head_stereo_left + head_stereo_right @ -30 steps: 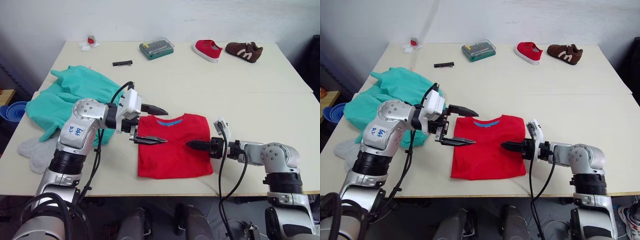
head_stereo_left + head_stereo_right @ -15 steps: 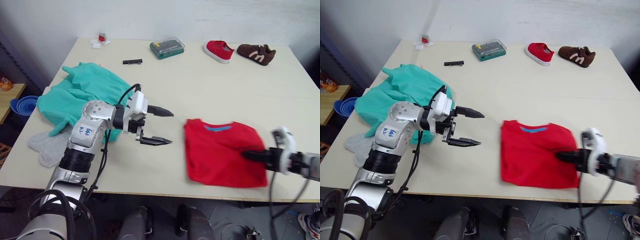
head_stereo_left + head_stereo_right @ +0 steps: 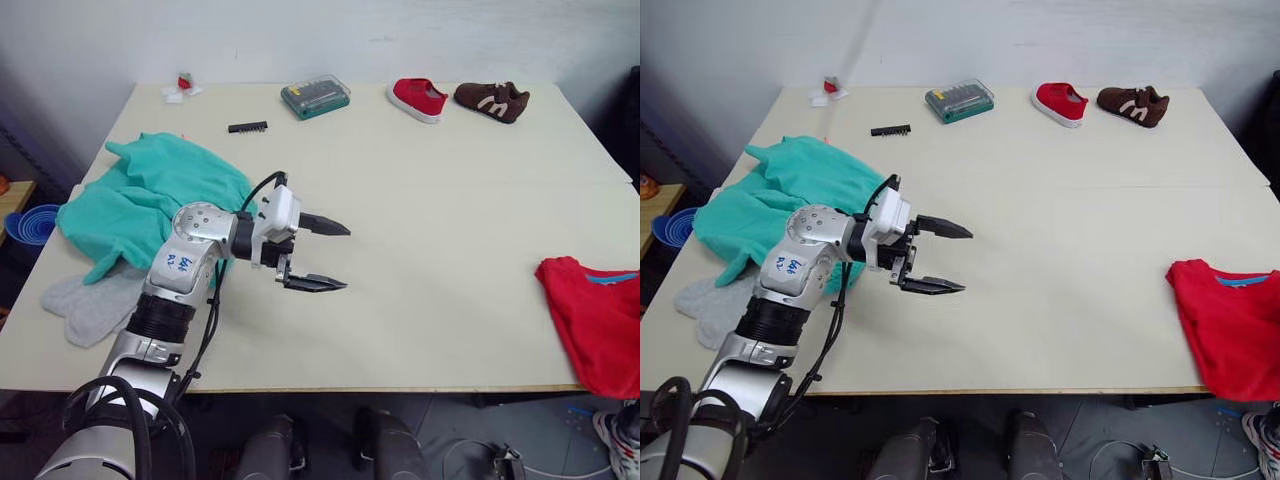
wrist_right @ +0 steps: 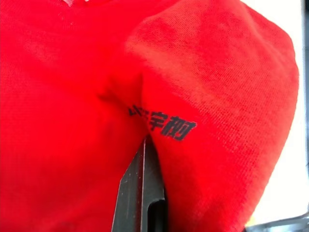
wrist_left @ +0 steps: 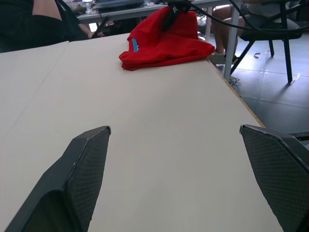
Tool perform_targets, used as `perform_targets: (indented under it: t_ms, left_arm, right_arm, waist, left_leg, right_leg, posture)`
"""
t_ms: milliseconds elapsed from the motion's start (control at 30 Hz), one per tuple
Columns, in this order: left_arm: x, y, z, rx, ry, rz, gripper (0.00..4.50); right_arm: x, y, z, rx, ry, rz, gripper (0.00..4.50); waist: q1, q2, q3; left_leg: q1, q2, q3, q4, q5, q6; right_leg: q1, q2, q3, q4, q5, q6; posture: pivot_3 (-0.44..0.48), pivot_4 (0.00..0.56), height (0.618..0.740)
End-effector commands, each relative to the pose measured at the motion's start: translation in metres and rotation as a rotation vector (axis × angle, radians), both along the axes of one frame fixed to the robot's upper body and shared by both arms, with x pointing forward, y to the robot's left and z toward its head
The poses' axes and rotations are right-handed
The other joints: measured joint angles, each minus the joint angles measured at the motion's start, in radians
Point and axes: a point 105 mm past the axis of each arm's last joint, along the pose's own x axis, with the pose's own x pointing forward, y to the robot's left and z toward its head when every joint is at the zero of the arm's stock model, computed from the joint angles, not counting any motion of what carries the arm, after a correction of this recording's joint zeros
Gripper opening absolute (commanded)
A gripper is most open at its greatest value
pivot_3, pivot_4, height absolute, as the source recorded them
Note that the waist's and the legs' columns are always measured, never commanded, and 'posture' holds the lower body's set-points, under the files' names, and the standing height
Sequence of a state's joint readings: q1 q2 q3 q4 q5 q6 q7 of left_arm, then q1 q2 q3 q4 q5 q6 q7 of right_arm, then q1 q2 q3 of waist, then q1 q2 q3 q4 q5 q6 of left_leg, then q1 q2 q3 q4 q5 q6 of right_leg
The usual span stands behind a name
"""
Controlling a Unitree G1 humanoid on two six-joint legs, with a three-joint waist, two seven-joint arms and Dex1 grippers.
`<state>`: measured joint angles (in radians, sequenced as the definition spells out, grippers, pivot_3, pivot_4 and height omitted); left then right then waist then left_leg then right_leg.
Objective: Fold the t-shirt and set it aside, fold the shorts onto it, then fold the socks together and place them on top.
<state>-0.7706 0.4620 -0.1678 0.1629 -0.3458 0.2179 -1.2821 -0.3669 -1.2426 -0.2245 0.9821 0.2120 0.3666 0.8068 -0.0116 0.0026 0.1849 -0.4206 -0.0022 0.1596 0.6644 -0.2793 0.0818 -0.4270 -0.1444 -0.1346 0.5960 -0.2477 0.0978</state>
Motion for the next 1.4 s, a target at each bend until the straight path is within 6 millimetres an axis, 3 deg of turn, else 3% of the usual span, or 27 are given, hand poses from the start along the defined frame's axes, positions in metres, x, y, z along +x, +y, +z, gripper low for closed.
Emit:
perform_targets:
  t_ms: [33,133,300,400,600,767,833,933,1033,1133,1267,1400]
  left_arm:
    - [-0.005,0.002,0.007,-0.006,-0.039,-0.005,4.50]
    - [-0.007,0.004,0.005,0.002,-0.037,-0.002,4.50]
    - [-0.006,0.005,0.009,0.004,-0.042,0.008,4.50]
    - [-0.004,0.006,0.011,-0.001,-0.044,0.018,4.50]
    - [-0.001,0.011,0.012,-0.007,-0.034,0.045,4.50]
    - [0.003,0.015,0.013,-0.012,-0.025,0.077,4.50]
    - [0.007,0.018,0.015,-0.018,-0.024,0.101,4.50]
    - [0.010,0.022,0.016,-0.023,-0.026,0.135,4.50]
    - [0.012,0.028,0.017,-0.031,-0.027,0.169,4.50]
    - [0.017,0.038,0.016,-0.025,-0.033,0.236,4.50]
    - [0.018,0.052,0.013,-0.033,-0.025,0.334,4.50]
    - [0.004,0.078,0.002,-0.026,0.004,0.477,4.50]
  right_arm:
    - [0.002,-0.008,0.003,-0.065,-0.020,-0.021,0.04]
    - [0.002,-0.009,-0.002,-0.056,-0.006,-0.039,0.04]
    - [-0.005,-0.021,0.005,-0.061,-0.056,-0.122,1.53]
    - [-0.013,-0.032,0.024,-0.081,-0.132,-0.171,2.50]
    - [-0.039,-0.060,0.081,-0.246,-0.313,-0.292,4.47]
    - [-0.035,-0.047,0.118,-0.245,-0.478,-0.167,4.47]
    - [-0.016,-0.017,0.132,-0.166,-0.584,-0.023,4.47]
    - [0.001,0.056,0.133,-0.024,-0.640,0.279,4.47]
    - [-0.001,0.154,0.132,0.213,-0.636,0.618,4.47]
    - [-0.012,0.230,0.145,0.443,-0.684,0.870,4.47]
    - [-0.013,0.284,0.145,0.514,-0.640,1.024,4.47]
    - [-0.010,0.333,0.137,0.518,-0.565,1.206,4.47]
  waist:
    - [-0.002,0.001,0.000]
    - [-0.002,0.002,0.000]
    - [0.002,0.002,0.000]
    - [0.001,0.003,0.000]
    - [0.006,0.012,0.000]
    - [0.003,0.012,0.001]
    - [0.001,0.012,0.001]
    - [-0.003,0.012,0.001]
    - [0.009,0.012,0.000]
    - [0.015,0.012,0.001]
    - [0.021,0.007,0.001]
    - [0.010,0.005,0.001]
  left_leg:
    - [0.000,0.000,0.000,0.000,0.000,0.000]
    - [0.000,0.000,0.000,0.000,0.000,0.000]
    - [0.000,0.000,0.000,0.001,-0.002,-0.003]
    - [0.000,0.000,-0.001,0.001,-0.002,-0.003]
    - [0.000,-0.001,0.000,0.001,-0.001,-0.003]
    - [0.000,-0.001,0.000,0.001,-0.002,-0.004]
    - [0.000,-0.001,0.000,0.001,-0.002,-0.003]
    - [0.001,0.002,-0.001,0.001,0.000,-0.001]
    - [0.000,0.002,-0.003,0.000,0.000,-0.001]
    - [0.000,0.002,-0.004,0.000,0.000,0.000]
    - [0.001,0.001,-0.005,0.001,-0.003,-0.003]
    - [0.000,0.000,-0.006,0.000,-0.005,-0.003]
  right_leg:
    - [0.000,0.000,0.000,0.000,0.000,0.000]
    - [0.000,0.000,0.000,0.000,0.000,0.000]
    - [0.000,-0.001,0.000,0.000,0.000,0.000]
    - [0.000,-0.001,0.000,0.000,0.000,0.000]
    - [0.000,-0.001,0.000,0.000,0.000,0.000]
    - [0.001,-0.001,0.000,0.000,0.000,0.000]
    - [0.001,-0.001,0.001,0.000,0.000,0.000]
    - [0.001,0.001,0.001,0.001,0.000,0.000]
    - [0.001,0.002,0.000,0.002,0.000,0.000]
    - [0.000,0.001,0.000,0.005,-0.001,-0.001]
    - [0.001,-0.001,0.000,0.004,-0.001,-0.001]
    - [0.000,-0.003,0.001,0.002,-0.001,-0.001]
  posture:
    - [0.000,0.150,0.740]
    - [0.000,0.150,0.740]
    - [0.000,0.150,0.740]
    - [0.000,0.150,0.740]
    - [0.000,0.150,0.740]
    - [0.000,0.150,0.740]
    - [0.000,0.150,0.740]
    - [0.000,0.150,0.740]
    - [0.000,0.150,0.740]
    - [0.000,0.150,0.740]
    - [0.000,0.150,0.740]
    - [0.000,0.150,0.740]
